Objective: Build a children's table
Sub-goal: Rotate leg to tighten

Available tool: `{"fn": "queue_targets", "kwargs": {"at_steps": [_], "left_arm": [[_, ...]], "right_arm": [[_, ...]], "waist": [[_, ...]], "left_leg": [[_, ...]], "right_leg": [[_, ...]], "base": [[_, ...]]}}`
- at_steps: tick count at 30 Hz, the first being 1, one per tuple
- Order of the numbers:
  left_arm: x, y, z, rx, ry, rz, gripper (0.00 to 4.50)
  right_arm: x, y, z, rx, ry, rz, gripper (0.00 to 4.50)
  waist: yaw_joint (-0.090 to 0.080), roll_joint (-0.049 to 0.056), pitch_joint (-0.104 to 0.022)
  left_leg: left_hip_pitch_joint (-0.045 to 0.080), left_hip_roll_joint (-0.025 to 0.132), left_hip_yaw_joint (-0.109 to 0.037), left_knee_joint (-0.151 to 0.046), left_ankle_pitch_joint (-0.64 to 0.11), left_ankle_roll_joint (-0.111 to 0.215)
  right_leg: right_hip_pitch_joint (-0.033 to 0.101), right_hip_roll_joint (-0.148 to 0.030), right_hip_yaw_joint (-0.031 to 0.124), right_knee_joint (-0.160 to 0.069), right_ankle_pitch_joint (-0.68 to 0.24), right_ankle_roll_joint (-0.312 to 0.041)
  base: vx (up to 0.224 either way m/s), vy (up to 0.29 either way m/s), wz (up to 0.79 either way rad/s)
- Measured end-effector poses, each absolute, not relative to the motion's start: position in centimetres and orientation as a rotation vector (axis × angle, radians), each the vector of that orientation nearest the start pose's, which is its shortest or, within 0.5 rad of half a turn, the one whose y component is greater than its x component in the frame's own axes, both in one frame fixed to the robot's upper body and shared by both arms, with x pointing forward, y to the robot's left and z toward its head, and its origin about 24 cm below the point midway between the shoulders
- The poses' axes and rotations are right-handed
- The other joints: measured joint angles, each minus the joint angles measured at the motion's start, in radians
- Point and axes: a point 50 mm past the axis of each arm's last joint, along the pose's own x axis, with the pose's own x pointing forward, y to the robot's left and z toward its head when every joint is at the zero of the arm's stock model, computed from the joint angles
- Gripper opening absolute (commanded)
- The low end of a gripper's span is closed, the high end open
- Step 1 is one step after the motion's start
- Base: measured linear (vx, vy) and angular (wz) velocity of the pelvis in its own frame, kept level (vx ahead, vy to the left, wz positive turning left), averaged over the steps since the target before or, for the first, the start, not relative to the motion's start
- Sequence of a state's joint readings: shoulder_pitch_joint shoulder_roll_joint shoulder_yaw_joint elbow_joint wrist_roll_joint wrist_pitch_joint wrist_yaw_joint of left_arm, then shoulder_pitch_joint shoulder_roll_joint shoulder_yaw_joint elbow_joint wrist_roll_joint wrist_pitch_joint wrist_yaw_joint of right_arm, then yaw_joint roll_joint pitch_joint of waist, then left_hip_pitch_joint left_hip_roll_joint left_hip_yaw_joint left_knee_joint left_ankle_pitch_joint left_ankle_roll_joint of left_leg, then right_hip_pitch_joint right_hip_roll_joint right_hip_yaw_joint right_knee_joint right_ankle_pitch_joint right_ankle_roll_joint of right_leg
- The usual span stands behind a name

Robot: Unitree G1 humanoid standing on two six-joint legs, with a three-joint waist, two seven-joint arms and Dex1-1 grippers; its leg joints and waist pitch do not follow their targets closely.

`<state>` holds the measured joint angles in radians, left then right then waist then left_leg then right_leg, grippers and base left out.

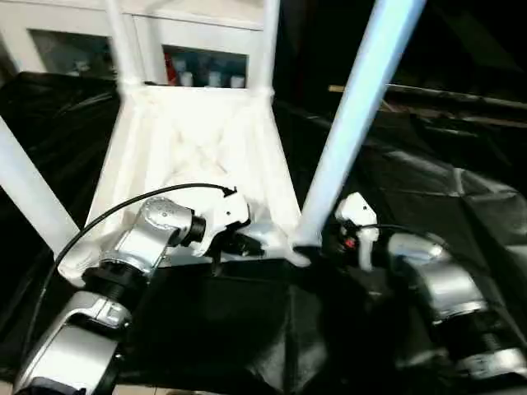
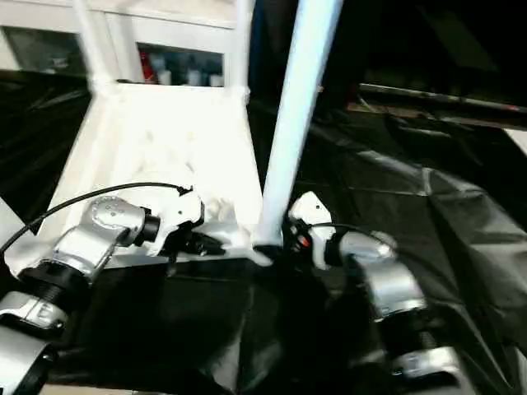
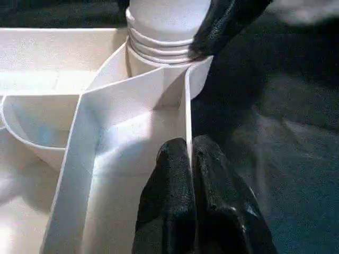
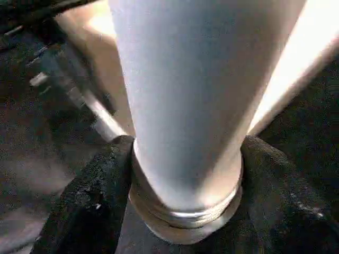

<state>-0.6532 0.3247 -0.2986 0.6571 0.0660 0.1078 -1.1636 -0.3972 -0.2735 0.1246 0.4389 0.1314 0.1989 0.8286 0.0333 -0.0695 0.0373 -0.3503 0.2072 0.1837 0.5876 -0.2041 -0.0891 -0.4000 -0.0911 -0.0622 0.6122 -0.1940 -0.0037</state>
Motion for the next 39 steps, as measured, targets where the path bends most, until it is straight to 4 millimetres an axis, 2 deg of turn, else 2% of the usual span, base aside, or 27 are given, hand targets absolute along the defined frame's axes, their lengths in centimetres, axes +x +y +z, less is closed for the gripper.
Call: {"fn": "queue_targets", "kwargs": {"at_steps": [4, 6, 9, 13, 14, 15, 17, 19, 23, 30, 34, 39], "left_arm": [[33.7, 9.9, 4.9, 0.426, 0.442, -1.147, 0.00], [33.8, 8.6, 4.8, 0.404, 0.427, -1.094, 0.00], [33.8, 7.5, 4.6, 0.374, 0.424, -1.062, 0.00], [33.8, 7.4, 4.6, 0.372, 0.422, -1.060, 0.00], [33.8, 7.4, 4.6, 0.372, 0.422, -1.060, 0.00], [33.8, 7.4, 4.6, 0.373, 0.421, -1.060, 0.00], [33.8, 7.5, 4.7, 0.377, 0.417, -1.069, 0.00], [33.7, 7.7, 4.7, 0.380, 0.416, -1.081, 0.00], [33.5, 8.1, 4.8, 0.383, 0.415, -1.109, 0.00], [33.0, 10.9, 5.3, 0.374, 0.433, -1.245, 0.00], [32.4, 12.2, 5.5, 0.368, 0.454, -1.325, 0.00], [32.2, 13.3, 5.7, 0.364, 0.476, -1.364, 0.00]], "right_arm": [[32.0, -12.5, 2.7, -0.008, 0.324, 0.603, 2.70], [32.6, -12.0, 2.7, 0.024, 0.328, 0.486, 2.69], [33.0, -11.5, 2.7, 0.035, 0.327, 0.404, 2.69], [33.1, -11.4, 2.7, 0.004, 0.307, 0.397, 2.69], [33.1, -11.4, 2.7, 0.004, 0.304, 0.399, 3.25], [33.1, -11.4, 2.7, 0.003, 0.301, 0.402, 3.39], [33.0, -11.7, 2.7, -0.038, 0.306, 0.447, 3.41], [33.0, -11.9, 2.7, -0.066, 0.311, 0.487, 3.72], [32.9, -12.1, 2.9, -0.094, 0.311, 0.561, 3.72], [32.0, -14.1, 4.2, -0.160, 0.322, 0.865, 3.72], [31.4, -14.0, 4.9, -0.171, 0.319, 1.023, 3.72], [31.0, -14.0, 5.0, -0.184, 0.342, 1.112, 3.72]], "waist": [[-0.008, 0.000, 0.000], [-0.007, 0.000, 0.000], [-0.004, 0.000, -0.002], [-0.005, 0.001, -0.003], [-0.005, 0.001, -0.003], [-0.005, 0.001, -0.003], [-0.004, 0.001, -0.003], [-0.005, 0.001, -0.003], [-0.003, 0.001, -0.002], [0.000, 0.002, 0.000], [0.003, 0.001, 0.001], [0.003, -0.002, 0.003]], "left_leg": [[0.002, 0.000, 0.000, -0.001, 0.001, -0.001], [0.002, 0.000, -0.001, -0.001, 0.001, -0.002], [0.001, 0.000, -0.001, -0.001, 0.001, -0.002], [0.001, 0.000, -0.001, -0.001, 0.001, -0.001], [0.001, 0.000, -0.001, -0.002, 0.001, -0.001], [0.001, 0.000, -0.001, -0.002, 0.001, -0.001], [0.001, 0.000, -0.001, -0.002, 0.001, -0.001], [0.001, 0.000, -0.001, -0.003, 0.001, -0.001], [0.001, 0.000, -0.001, -0.005, 0.001, -0.001], [-0.001, 0.000, -0.001, -0.005, 0.001, -0.001], [-0.001, 0.001, -0.001, -0.003, 0.001, -0.001], [-0.002, 0.000, -0.001, -0.002, 0.000, 0.000]], "right_leg": [[0.000, 0.000, 0.000, 0.000, -0.003, 0.005], [0.000, 0.000, 0.000, 0.000, -0.003, 0.005], [0.000, 0.000, 0.000, -0.001, -0.002, 0.005], [0.001, 0.000, 0.000, -0.001, 0.000, 0.002], [0.001, 0.000, 0.000, -0.001, 0.000, 0.002], [0.000, 0.000, 0.000, -0.001, 0.000, 0.002], [0.000, 0.000, 0.000, -0.001, 0.000, 0.002], [0.000, 0.000, -0.001, -0.001, 0.000, 0.002], [-0.001, 0.000, -0.001, -0.001, 0.000, 0.002], [-0.003, 0.000, -0.002, -0.001, 0.000, 0.002], [-0.004, 0.000, -0.002, -0.001, -0.001, 0.001], [-0.004, 0.000, -0.001, -0.002, -0.001, 0.001]], "base": [[0.000, 0.000, 0.00], [0.000, 0.000, 0.00], [0.000, 0.000, 0.00], [0.000, 0.000, 0.00], [0.000, 0.000, 0.00], [0.000, 0.000, 0.00], [0.000, 0.000, 0.00], [0.000, 0.000, 0.00], [0.000, 0.000, 0.00], [0.000, 0.000, 0.00], [0.000, 0.000, 0.00], [0.000, 0.000, 0.00]]}}
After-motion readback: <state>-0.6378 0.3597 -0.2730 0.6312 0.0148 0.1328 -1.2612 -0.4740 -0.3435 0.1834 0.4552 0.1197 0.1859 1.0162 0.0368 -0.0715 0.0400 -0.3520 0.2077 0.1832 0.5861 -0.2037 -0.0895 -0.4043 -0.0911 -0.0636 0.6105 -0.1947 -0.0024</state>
